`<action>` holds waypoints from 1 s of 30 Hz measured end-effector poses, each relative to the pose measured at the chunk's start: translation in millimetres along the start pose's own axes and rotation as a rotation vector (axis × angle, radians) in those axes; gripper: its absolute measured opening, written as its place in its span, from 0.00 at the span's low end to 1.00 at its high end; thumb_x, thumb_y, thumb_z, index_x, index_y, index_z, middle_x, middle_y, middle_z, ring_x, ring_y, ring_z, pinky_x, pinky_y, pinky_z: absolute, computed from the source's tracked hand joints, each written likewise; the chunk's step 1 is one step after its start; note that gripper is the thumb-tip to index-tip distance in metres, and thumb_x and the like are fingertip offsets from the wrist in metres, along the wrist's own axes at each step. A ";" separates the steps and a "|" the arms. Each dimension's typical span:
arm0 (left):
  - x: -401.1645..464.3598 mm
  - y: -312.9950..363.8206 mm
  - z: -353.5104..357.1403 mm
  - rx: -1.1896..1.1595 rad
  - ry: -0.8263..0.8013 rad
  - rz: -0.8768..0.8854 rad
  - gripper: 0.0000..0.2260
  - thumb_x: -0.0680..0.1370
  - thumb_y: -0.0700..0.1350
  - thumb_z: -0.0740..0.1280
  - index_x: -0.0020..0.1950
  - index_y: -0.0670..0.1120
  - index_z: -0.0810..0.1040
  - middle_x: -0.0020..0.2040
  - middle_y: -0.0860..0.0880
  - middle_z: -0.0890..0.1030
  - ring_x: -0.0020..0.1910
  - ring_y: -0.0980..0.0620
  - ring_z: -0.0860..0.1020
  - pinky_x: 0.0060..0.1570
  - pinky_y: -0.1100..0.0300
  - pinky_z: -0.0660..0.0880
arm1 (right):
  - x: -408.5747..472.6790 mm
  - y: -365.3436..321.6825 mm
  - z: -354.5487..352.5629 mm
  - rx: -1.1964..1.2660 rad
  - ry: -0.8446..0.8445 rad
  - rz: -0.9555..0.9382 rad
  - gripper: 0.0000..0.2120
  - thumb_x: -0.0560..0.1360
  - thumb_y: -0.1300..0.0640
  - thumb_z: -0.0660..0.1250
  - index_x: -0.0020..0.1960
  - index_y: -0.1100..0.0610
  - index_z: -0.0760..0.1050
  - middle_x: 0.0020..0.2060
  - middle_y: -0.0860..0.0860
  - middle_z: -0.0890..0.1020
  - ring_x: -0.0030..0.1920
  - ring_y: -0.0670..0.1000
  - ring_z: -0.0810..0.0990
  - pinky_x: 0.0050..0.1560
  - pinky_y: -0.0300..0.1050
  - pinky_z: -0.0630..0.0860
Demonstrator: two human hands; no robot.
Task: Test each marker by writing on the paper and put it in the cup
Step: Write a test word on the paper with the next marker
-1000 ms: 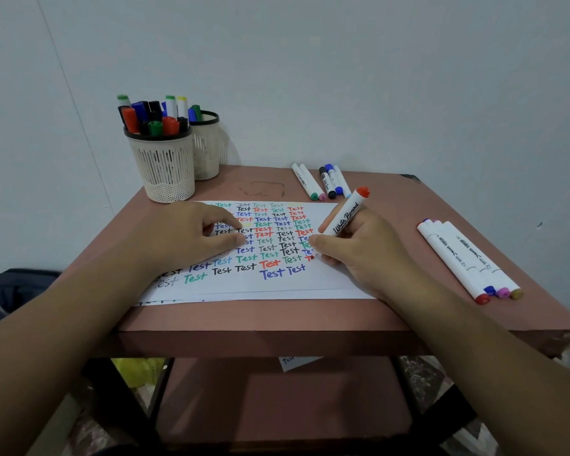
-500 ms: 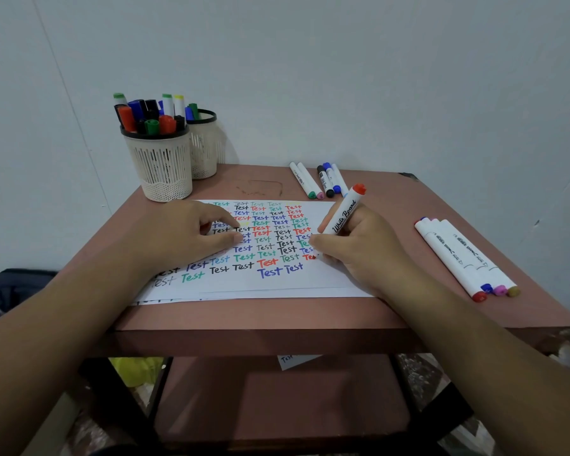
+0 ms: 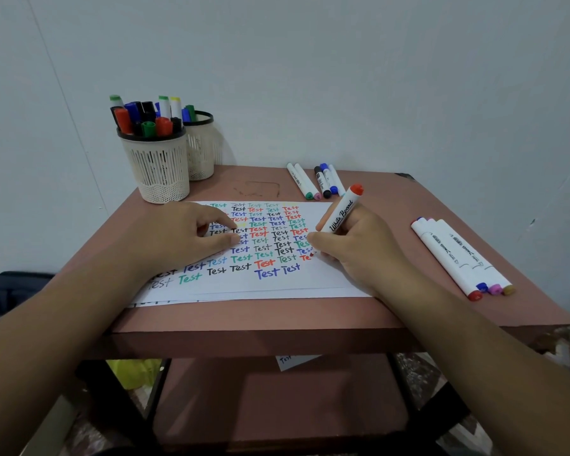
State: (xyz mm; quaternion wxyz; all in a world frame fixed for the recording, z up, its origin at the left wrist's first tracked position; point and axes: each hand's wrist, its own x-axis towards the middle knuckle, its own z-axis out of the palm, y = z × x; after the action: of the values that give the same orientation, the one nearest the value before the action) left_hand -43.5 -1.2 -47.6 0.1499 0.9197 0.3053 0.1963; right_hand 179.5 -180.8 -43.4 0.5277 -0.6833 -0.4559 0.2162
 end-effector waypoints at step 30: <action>0.7 0.7 1.0 0.057 -0.006 -0.023 0.18 0.73 0.70 0.64 0.57 0.63 0.79 0.31 0.53 0.75 0.30 0.58 0.73 0.32 0.59 0.67 | -1.9 -3.0 -0.2 -0.035 0.059 0.026 0.09 0.76 0.60 0.75 0.44 0.49 0.77 0.37 0.44 0.81 0.40 0.45 0.81 0.47 0.49 0.85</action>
State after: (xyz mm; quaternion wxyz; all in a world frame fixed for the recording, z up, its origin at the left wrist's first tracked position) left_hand -42.2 -1.4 -48.0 0.1268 0.9206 0.3207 0.1832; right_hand 177.5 -182.5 -41.0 0.5261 -0.7044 -0.4348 0.1949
